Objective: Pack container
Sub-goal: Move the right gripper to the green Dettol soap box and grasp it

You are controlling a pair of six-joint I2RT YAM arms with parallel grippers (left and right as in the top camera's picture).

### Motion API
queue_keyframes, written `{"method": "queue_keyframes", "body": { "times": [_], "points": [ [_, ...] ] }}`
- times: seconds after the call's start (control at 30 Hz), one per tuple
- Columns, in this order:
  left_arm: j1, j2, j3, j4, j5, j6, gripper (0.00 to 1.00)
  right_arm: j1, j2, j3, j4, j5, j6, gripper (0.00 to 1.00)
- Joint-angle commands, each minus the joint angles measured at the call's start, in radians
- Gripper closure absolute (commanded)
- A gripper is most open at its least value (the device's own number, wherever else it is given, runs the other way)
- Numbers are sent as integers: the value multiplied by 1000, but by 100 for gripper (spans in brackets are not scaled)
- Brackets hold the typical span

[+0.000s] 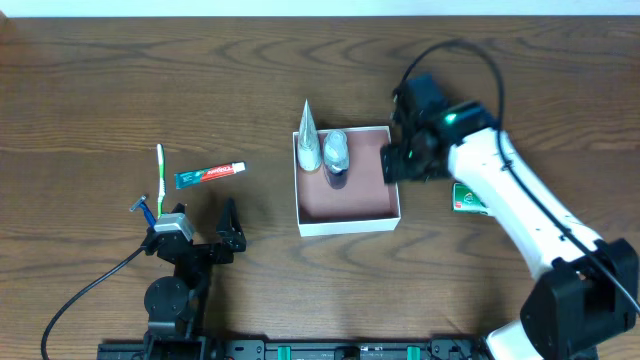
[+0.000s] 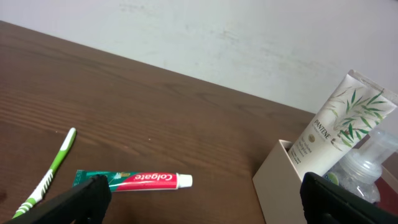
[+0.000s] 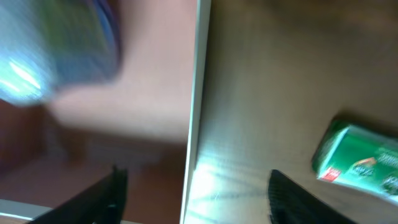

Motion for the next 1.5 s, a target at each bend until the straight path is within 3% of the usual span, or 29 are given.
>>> {"method": "queue_keyframes", "body": {
  "times": [0.0,0.07,0.3,0.6,0.67,0.83,0.93,1.1,1.47],
  "points": [
    [5,1,-15,-37,0,9,2,-67,-46,63,-27,3,25,19],
    [5,1,-15,-37,-1,9,2,-119,-66,64,-58,4,35,1],
    [5,1,-15,-37,-1,9,2,-346,-70,10,-146,-30,31,1],
    [5,1,-15,-37,-1,9,2,-478,-70,-167,-29,-200,36,1],
    [5,1,-15,-37,-1,9,2,-484,-69,-200,3,-199,106,1],
    [5,1,-15,-37,-1,9,2,-481,-69,-306,81,-80,584,1],
    [5,1,-15,-37,-1,9,2,-471,-69,-375,169,-77,720,1],
    [5,1,-15,-37,0,9,2,-451,-69,-447,269,-46,822,1],
    [5,1,-15,-37,0,9,2,-450,-68,-475,339,77,885,3]
  ]
}}
